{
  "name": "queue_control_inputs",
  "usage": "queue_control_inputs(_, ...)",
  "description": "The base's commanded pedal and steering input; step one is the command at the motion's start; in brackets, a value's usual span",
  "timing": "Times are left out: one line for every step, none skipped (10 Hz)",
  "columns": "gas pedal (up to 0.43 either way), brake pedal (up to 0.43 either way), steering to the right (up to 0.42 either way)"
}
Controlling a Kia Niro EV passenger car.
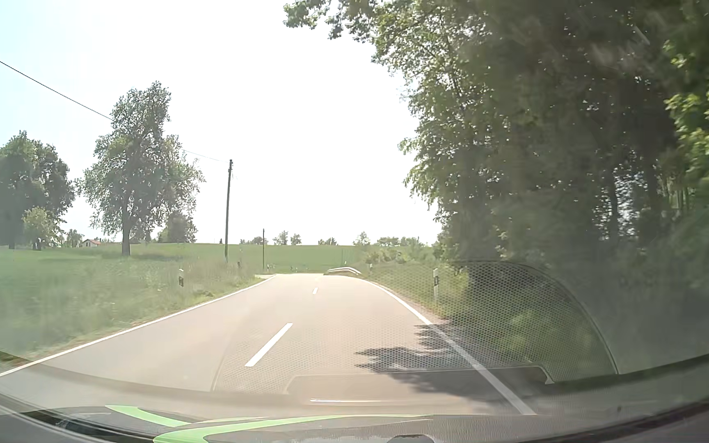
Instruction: Follow the waypoints while adhering to traffic rules and regulations
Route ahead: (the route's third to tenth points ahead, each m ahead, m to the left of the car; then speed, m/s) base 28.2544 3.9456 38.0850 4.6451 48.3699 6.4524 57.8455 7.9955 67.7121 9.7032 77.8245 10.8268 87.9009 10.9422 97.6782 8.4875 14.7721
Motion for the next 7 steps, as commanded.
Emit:
queue_control_inputs(0.0, 0.0, -0.023)
queue_control_inputs(0.0, 0.0, -0.023)
queue_control_inputs(0.0, 0.0, -0.022)
queue_control_inputs(0.098, 0.0, -0.022)
queue_control_inputs(0.157, 0.0, -0.023)
queue_control_inputs(0.157, 0.0, -0.023)
queue_control_inputs(0.157, 0.0, -0.023)
